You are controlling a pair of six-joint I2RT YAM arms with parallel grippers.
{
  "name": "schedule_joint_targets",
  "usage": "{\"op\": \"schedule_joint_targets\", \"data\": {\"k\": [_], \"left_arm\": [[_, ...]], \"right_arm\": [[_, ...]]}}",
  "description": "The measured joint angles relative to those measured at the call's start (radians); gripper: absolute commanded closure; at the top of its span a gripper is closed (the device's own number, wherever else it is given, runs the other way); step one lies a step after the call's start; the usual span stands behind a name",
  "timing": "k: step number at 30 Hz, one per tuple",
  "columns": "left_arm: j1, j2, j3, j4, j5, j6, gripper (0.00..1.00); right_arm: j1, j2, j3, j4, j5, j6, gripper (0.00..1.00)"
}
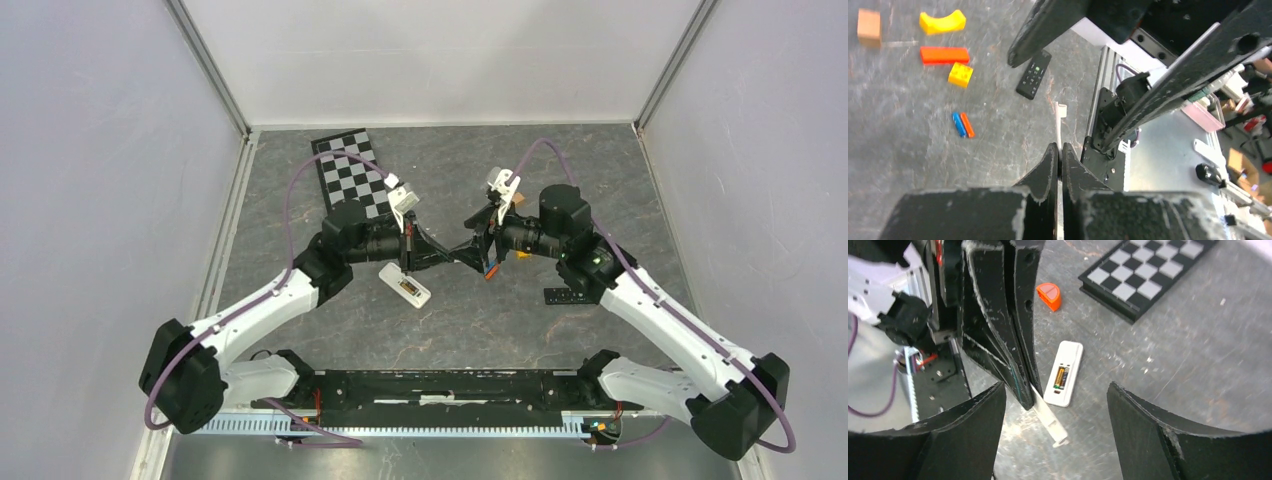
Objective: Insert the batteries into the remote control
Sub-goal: Pick up the battery cover at the center of the board.
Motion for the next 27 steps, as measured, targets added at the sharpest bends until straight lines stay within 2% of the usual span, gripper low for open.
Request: {"op": "schedule_joint_targets", "data": {"k": [5,8,11,16,23,27], "left_arm": [[0.000,-0.024,0.191,-0.188,0.094,0.225,0.98],[0.000,-0.025,0.323,-0.316,0.141,0.365,0.98],[0.000,-0.029,0.416,-0.438,0.190,0.491,0.98],[0.000,-0.031,0.446,-0.567,0.229,0.609,0.98],[0.000,-0.031,0.447,-0.640,0.224,0.680,0.98],[0.000,-0.031,0.447,-0.657,0.224,0.695,0.95]], "right_arm": [[0.000,-0.018,0.109,-0.118,-0.099,-0.275,0.23],[0.000,-0.018,0.182,-0.209,-0.160,-0.409,0.28],[0.000,-0.003,0.262,-0.283,-0.209,-0.504,0.39],[0.000,0.018,0.295,-0.343,-0.267,-0.580,0.60],[0.005,0.048,0.295,-0.406,-0.334,-0.620,0.79],[0.005,0.055,0.296,-0.423,-0.346,-0.632,1.00]]}}
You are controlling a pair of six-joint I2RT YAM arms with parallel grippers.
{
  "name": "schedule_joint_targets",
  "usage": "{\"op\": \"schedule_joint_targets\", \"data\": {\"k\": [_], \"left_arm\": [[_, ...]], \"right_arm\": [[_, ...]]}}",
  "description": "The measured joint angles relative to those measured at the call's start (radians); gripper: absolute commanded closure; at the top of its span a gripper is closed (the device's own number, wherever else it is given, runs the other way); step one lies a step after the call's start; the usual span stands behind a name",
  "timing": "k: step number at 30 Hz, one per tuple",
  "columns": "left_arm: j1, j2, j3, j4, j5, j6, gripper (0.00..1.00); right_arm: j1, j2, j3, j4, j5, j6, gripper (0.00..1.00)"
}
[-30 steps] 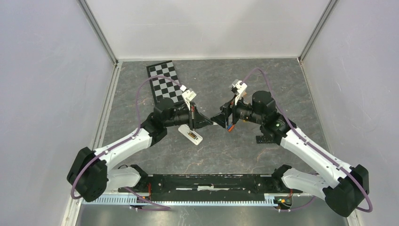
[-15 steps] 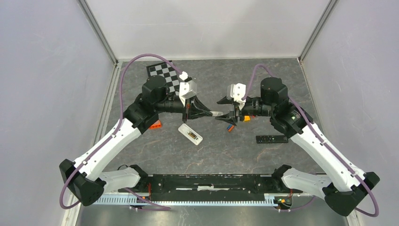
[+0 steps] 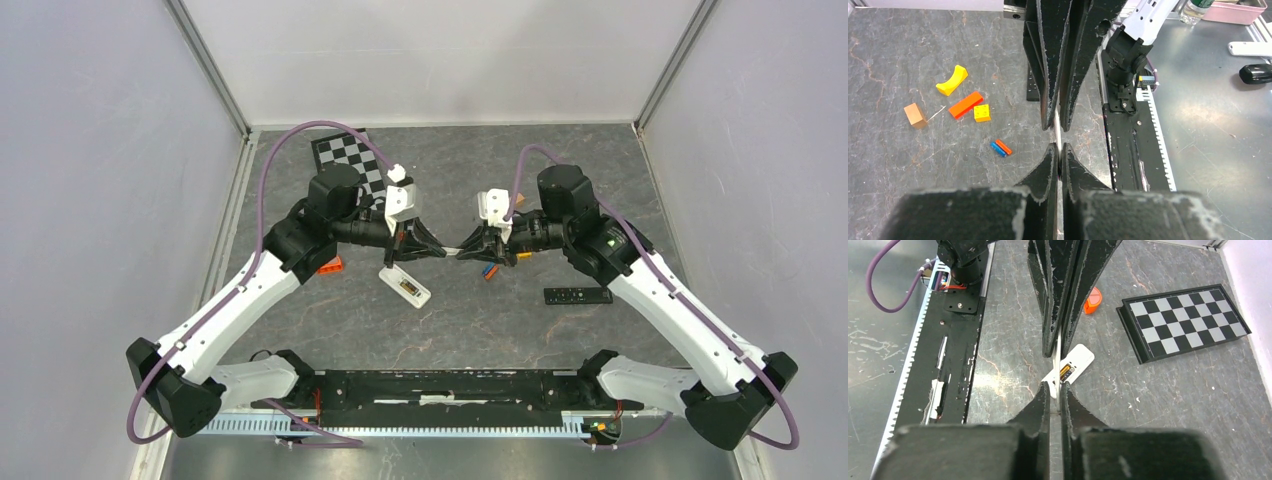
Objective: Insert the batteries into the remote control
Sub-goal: Pick up the battery cover at the center of the board.
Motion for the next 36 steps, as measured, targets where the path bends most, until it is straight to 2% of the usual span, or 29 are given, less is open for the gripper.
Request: {"op": "schedule_joint_targets", "data": {"k": [1,3,5,9,11,12,13,18,22,24,31,36], "left_arm": [[0.000,0.000,0.000,-0.001,0.000,0.000,0.91],[0.000,0.000,0.000,0.001,-0.001,-0.002,0.77],[0.000,0.000,-0.001,0.014,-0.002,-0.017,0.57],[0.000,0.000,-0.019,0.103,-0.029,-0.124,0.28],[0.000,0.000,-0.029,0.138,-0.067,-0.180,0.18],[0.000,0.000,-0.033,0.148,-0.106,-0.217,0.05],[0.001,0.000,-0.036,0.155,-0.140,-0.251,0.01],[0.047,-0.005,-0.040,0.169,-0.358,-0.469,0.00],[0.130,-0.019,-0.046,0.172,-0.497,-0.709,0.00],[0.151,-0.033,-0.074,0.195,-0.537,-0.828,0.04],[0.153,-0.042,-0.261,0.370,-0.542,-1.293,0.15],[0.153,0.007,-0.385,0.554,-0.502,-1.636,0.16]], "right_arm": [[0.000,0.001,0.000,0.000,0.000,-0.003,1.00],[0.000,0.002,0.000,0.002,0.001,-0.002,1.00],[0.000,0.002,0.000,0.011,0.007,0.003,1.00],[0.000,0.002,-0.001,0.064,0.043,0.048,1.00],[0.000,0.002,-0.007,0.114,0.070,0.085,1.00],[0.001,-0.001,-0.016,0.146,0.091,0.105,1.00],[0.001,-0.005,-0.027,0.171,0.110,0.121,1.00],[0.002,-0.027,-0.086,0.261,0.241,0.185,1.00],[0.024,-0.054,-0.134,0.318,0.378,0.218,1.00],[0.063,-0.062,-0.142,0.327,0.458,0.223,1.00],[0.209,-0.066,-0.154,0.384,0.701,0.207,1.00],[0.262,-0.039,-0.164,0.422,0.830,0.161,1.00]]}}
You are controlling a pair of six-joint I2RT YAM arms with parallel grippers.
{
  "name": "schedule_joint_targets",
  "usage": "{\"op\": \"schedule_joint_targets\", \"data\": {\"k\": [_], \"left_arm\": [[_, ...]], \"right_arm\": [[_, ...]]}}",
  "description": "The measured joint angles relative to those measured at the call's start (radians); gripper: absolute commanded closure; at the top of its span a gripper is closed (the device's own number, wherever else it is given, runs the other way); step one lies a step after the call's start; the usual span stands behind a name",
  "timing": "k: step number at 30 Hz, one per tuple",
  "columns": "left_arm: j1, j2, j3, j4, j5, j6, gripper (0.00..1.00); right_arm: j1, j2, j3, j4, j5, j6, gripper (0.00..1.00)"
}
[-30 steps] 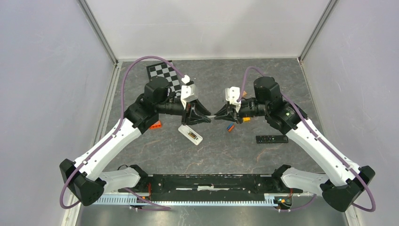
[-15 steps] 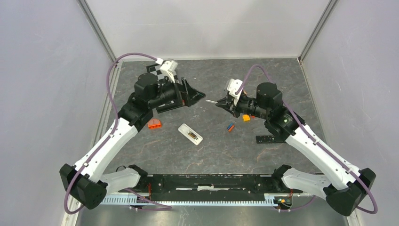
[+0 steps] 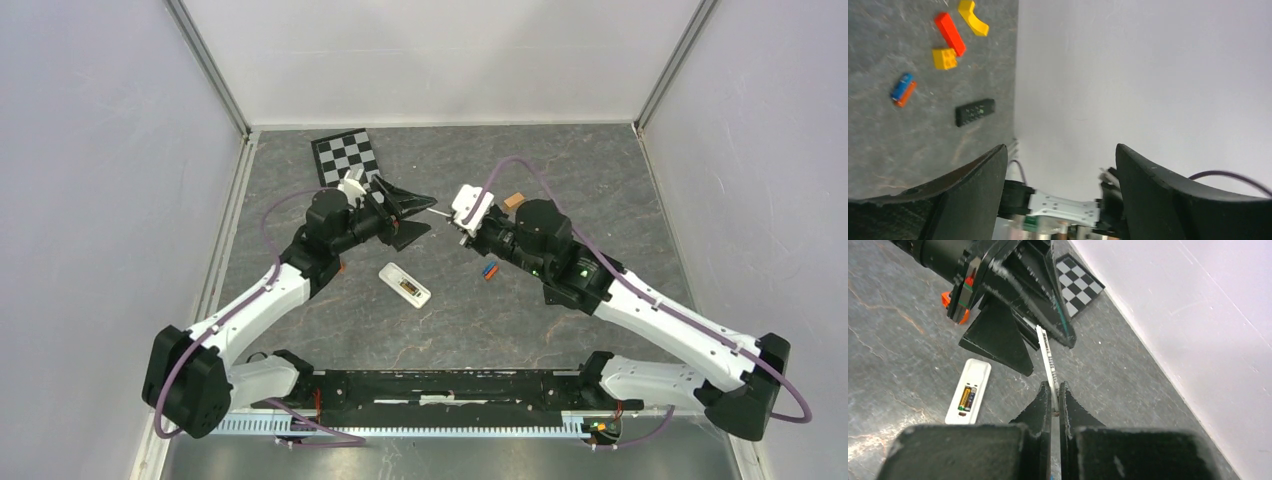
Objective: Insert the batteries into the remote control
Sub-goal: Pick up the battery cover at the center of the board.
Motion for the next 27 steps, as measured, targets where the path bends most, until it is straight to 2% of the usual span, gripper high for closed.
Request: {"op": "schedule_joint_targets", "data": {"k": [3,5,10,17,24,26,27], "left_arm": [[0.000,0.009,-0.049,0.077,0.005,-0.169,0.15],[0.000,0.009,-0.061,0.102,0.004,-0.216,0.15],[0.001,0.020,-0.109,0.170,0.005,-0.349,0.28],[0.001,0.044,-0.122,0.192,0.014,-0.414,0.43],[0.001,0.051,-0.125,0.191,0.033,-0.422,0.76],[0.001,0.055,-0.126,0.190,0.035,-0.422,0.93],[0.001,0.058,-0.126,0.190,0.037,-0.421,0.98]], "right_arm": [[0.025,0.023,-0.024,0.020,0.053,-0.041,1.00],[0.037,0.031,-0.049,0.030,0.072,-0.068,1.00],[0.048,0.032,-0.106,0.064,0.094,-0.116,1.00],[0.072,0.067,-0.113,0.108,0.150,-0.154,1.00],[0.101,0.114,-0.113,0.129,0.194,-0.190,1.00],[0.105,0.115,-0.113,0.135,0.203,-0.197,1.00],[0.105,0.115,-0.113,0.136,0.206,-0.201,1.00]]}}
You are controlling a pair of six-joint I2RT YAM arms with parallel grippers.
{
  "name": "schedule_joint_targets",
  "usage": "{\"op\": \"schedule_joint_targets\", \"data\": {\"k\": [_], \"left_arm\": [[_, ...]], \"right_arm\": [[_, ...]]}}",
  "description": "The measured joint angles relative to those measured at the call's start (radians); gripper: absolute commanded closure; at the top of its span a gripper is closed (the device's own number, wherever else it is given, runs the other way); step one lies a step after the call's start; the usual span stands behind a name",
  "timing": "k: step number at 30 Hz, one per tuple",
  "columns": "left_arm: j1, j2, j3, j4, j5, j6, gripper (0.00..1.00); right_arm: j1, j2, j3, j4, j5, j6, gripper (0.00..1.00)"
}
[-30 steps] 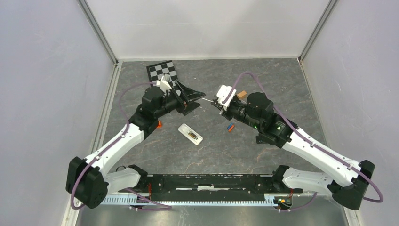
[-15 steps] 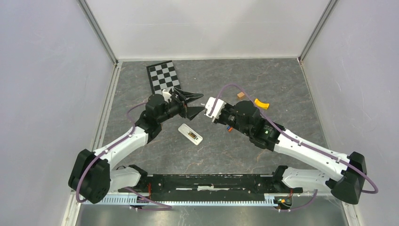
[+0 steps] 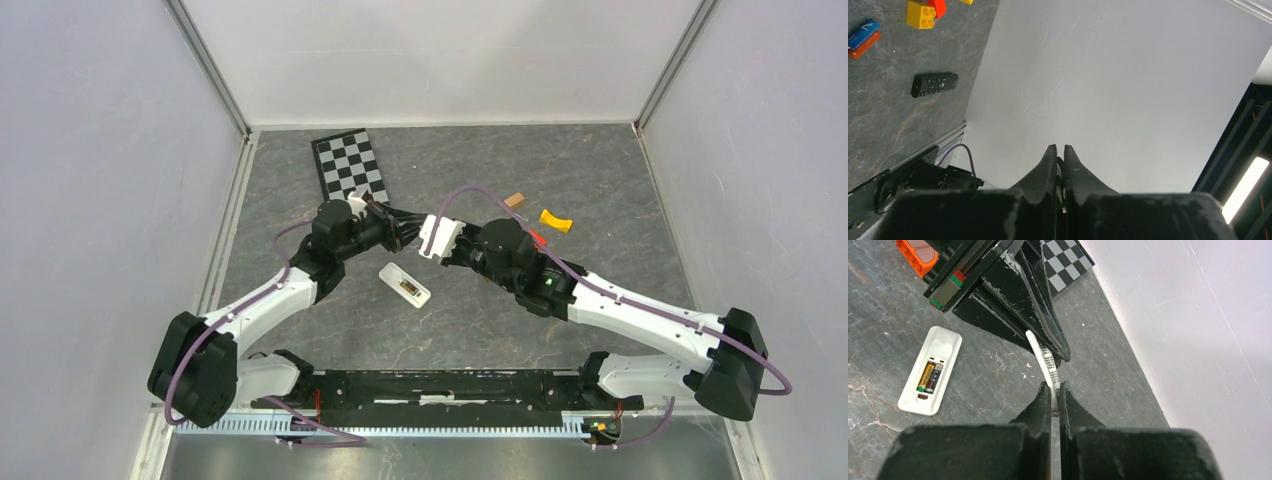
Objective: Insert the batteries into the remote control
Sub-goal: Pick up the battery cover at the center of the board.
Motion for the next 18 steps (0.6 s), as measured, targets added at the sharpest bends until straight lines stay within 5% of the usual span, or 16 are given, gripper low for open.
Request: {"op": "schedule_joint_targets", "data": {"k": [3,5,7,9,18], "left_arm": [[0.002,0.007,0.000,-0.002,0.006,0.010,0.98],[0.002,0.010,0.000,-0.003,0.012,0.034,0.98],[0.002,0.011,0.001,-0.005,0.020,0.082,0.98],[0.002,0.011,0.004,-0.006,0.033,0.146,0.98],[0.060,0.011,0.093,-0.130,0.155,0.636,0.98]], "right_arm": [[0.002,0.002,0.000,-0.001,0.007,-0.014,0.97],[0.002,0.003,0.000,-0.008,0.008,-0.014,0.76],[0.002,0.003,0.000,-0.020,0.010,-0.005,0.45],[0.004,0.002,0.000,-0.031,0.016,0.022,0.29],[-0.021,-0.138,-0.017,-0.150,-0.075,0.255,0.17]]}}
